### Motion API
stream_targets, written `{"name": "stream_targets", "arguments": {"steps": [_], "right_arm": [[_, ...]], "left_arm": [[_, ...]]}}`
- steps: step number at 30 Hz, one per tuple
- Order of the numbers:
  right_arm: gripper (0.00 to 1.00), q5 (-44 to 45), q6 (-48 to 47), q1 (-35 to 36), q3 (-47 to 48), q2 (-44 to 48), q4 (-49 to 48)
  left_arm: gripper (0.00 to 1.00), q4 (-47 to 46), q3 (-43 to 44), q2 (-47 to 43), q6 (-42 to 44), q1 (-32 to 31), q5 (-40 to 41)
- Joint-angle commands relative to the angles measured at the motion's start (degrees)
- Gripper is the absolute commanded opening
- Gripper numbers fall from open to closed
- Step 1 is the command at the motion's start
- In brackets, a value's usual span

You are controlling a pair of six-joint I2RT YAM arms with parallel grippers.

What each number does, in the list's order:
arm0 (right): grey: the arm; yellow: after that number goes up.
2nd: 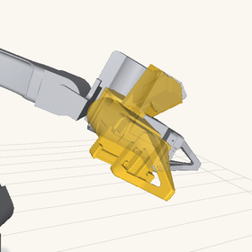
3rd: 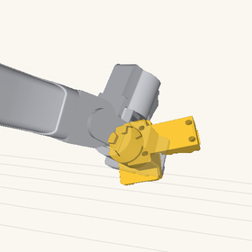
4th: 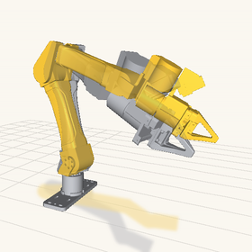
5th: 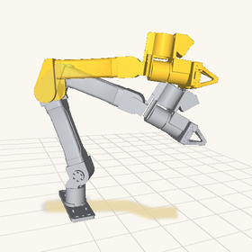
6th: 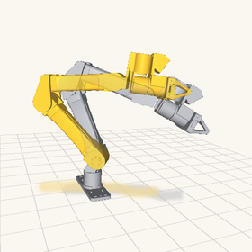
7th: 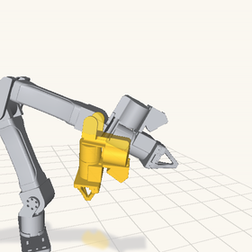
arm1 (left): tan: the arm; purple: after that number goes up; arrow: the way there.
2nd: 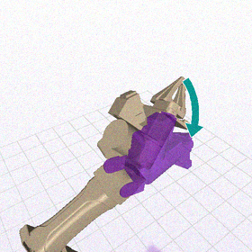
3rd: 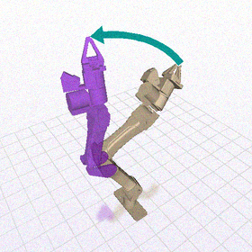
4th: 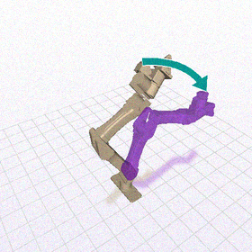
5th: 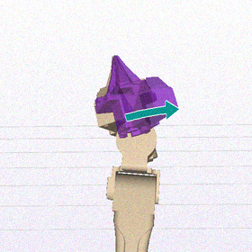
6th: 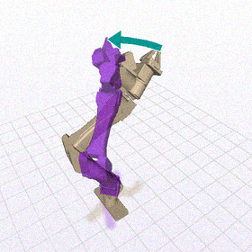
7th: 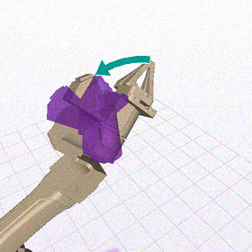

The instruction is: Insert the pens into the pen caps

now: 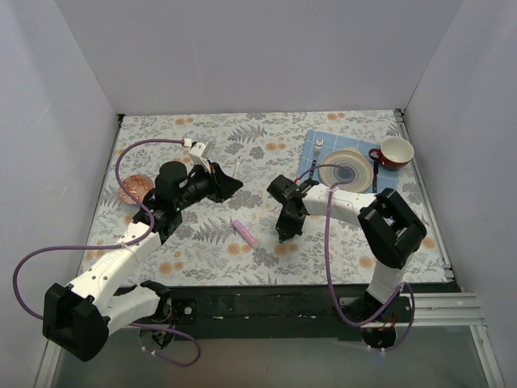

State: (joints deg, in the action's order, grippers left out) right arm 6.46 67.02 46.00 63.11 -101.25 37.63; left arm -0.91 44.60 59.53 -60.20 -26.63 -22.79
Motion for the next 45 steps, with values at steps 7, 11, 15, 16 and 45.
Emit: {"name": "stream_targets", "arguments": {"steps": [7, 11, 15, 16, 45], "right_arm": [[0.05, 2.2, -33.0, -1.1, -4.3, 0.2, -15.0], [0.03, 2.2, -36.2, -1.4, -2.4, -1.0, -11.0], [0.03, 3.4, -38.7, -1.4, -2.0, -0.8, -9.6], [0.03, 4.0, -39.1, -1.4, -1.4, -1.0, -8.3], [0.01, 3.5, -45.7, -0.6, -1.5, -2.6, -4.6]], "left_arm": [[0.0, 0.6, 0.0, -1.2, 1.6, -0.8, 4.5], [0.0, 0.6, 0.2, -0.3, 1.8, -1.0, 4.9], [0.0, 2.3, 0.3, 0.2, 2.3, -1.0, 6.1], [0.0, 2.5, 0.3, 0.2, 2.5, -1.2, 6.6], [0.0, 4.1, 0.7, -0.2, 3.4, -3.2, 9.0]]}}
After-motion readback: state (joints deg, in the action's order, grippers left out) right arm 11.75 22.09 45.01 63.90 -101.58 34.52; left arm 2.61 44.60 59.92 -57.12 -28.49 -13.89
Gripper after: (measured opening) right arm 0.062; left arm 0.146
